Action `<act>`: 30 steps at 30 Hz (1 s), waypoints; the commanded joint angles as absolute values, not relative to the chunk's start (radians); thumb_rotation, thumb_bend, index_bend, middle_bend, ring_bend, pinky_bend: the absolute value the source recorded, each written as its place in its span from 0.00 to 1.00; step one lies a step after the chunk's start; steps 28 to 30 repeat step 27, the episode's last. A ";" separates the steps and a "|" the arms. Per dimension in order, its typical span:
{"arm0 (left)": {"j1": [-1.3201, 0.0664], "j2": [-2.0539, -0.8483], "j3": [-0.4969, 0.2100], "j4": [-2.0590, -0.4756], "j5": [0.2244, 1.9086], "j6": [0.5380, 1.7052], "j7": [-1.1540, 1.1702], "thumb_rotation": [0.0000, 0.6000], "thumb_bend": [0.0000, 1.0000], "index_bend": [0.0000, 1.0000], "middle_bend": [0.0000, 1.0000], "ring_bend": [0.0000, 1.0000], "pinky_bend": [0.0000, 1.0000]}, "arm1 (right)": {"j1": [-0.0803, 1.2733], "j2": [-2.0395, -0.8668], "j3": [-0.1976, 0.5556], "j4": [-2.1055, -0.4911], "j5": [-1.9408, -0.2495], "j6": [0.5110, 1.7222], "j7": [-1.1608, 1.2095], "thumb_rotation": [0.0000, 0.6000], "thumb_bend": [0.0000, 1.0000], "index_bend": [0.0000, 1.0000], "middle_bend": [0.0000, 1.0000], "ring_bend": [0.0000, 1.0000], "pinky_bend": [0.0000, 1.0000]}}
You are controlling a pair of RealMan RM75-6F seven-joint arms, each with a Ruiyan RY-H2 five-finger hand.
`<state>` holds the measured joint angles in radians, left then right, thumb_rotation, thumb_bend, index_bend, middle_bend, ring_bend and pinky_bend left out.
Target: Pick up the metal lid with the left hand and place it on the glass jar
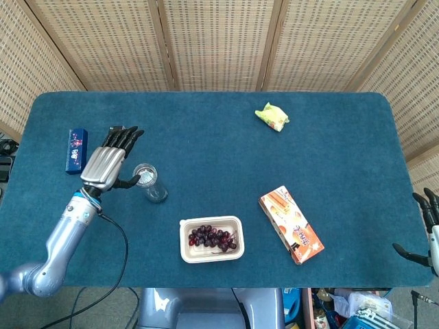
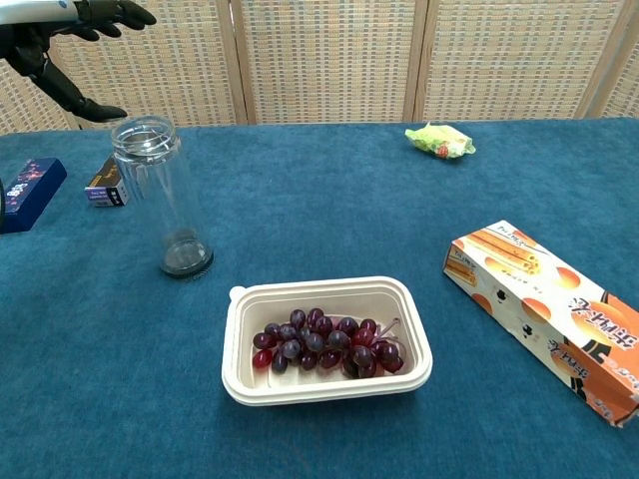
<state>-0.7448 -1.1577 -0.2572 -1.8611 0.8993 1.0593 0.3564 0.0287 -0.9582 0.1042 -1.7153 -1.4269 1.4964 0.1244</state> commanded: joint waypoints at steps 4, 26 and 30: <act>-0.652 -1.048 -0.195 -1.951 1.003 1.138 0.345 1.00 0.38 0.00 0.00 0.00 0.00 | 0.027 -0.955 0.101 -1.718 -1.436 1.501 0.130 1.00 0.00 0.12 0.00 0.00 0.00; -0.122 -1.053 0.081 -1.710 1.427 1.618 0.138 1.00 0.17 0.00 0.00 0.00 0.00 | 0.019 -0.953 0.088 -1.750 -1.488 1.532 0.105 1.00 0.00 0.12 0.00 0.00 0.00; -0.118 -1.053 0.078 -1.711 1.436 1.624 0.140 1.00 0.17 0.00 0.00 0.00 0.00 | 0.018 -0.953 0.086 -1.751 -1.492 1.535 0.102 1.00 0.00 0.12 0.00 0.00 0.00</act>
